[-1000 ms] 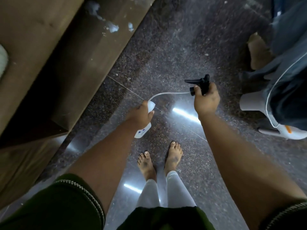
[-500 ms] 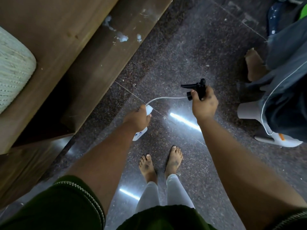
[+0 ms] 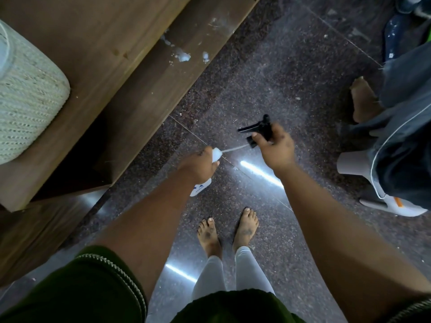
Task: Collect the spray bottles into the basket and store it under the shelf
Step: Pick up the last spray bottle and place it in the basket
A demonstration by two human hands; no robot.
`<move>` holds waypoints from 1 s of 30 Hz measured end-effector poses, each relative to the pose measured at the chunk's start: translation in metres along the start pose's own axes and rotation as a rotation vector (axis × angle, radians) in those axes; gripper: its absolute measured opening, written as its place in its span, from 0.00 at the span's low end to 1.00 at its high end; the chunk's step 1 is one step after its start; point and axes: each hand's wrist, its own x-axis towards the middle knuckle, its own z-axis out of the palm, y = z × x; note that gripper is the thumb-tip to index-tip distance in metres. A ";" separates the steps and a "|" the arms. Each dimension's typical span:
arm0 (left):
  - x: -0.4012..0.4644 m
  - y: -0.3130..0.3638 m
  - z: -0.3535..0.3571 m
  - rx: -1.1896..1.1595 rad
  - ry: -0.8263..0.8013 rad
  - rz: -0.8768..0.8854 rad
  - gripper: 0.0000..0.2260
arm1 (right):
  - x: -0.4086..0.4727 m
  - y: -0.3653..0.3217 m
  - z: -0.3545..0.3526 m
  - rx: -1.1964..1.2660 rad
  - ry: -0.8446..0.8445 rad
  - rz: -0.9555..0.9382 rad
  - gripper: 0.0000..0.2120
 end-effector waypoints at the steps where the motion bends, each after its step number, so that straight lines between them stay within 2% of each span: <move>1: -0.001 0.004 -0.002 0.022 0.004 0.035 0.18 | -0.001 -0.002 0.004 -0.041 -0.097 -0.030 0.16; 5: -0.009 0.026 -0.009 0.043 -0.021 0.113 0.20 | -0.005 -0.009 0.017 -0.171 -0.297 -0.119 0.16; 9: -0.017 0.029 -0.011 0.020 0.016 0.138 0.21 | 0.004 -0.016 0.009 0.066 -0.572 0.051 0.06; 12: -0.023 0.029 -0.016 -0.002 0.083 0.138 0.20 | 0.008 -0.031 -0.005 0.125 -0.734 0.134 0.13; 14: -0.024 0.033 -0.021 0.014 0.153 0.146 0.18 | 0.008 -0.043 -0.007 0.148 -0.666 0.219 0.16; 16: -0.023 0.039 -0.026 0.059 0.229 0.138 0.17 | 0.004 -0.056 -0.003 0.204 -0.487 0.338 0.18; 19: -0.025 0.047 -0.034 0.165 0.291 0.148 0.16 | -0.008 -0.072 0.005 0.127 -0.246 0.463 0.13; 21: -0.029 0.048 -0.040 0.147 0.297 0.138 0.16 | -0.022 -0.084 0.007 0.121 -0.306 0.511 0.14; 23: -0.033 0.045 -0.047 0.104 0.294 0.123 0.19 | -0.034 -0.093 0.007 0.132 -0.475 0.511 0.24; 26: -0.040 0.035 -0.053 0.060 0.288 0.108 0.20 | -0.039 -0.090 -0.003 0.120 -0.624 0.444 0.35; 28: -0.045 0.029 -0.054 -0.149 0.224 0.056 0.21 | -0.033 -0.076 -0.010 0.328 -0.681 0.450 0.38; 30: -0.053 0.029 -0.057 -0.471 0.127 0.025 0.21 | -0.032 -0.067 -0.013 0.622 -0.678 0.452 0.30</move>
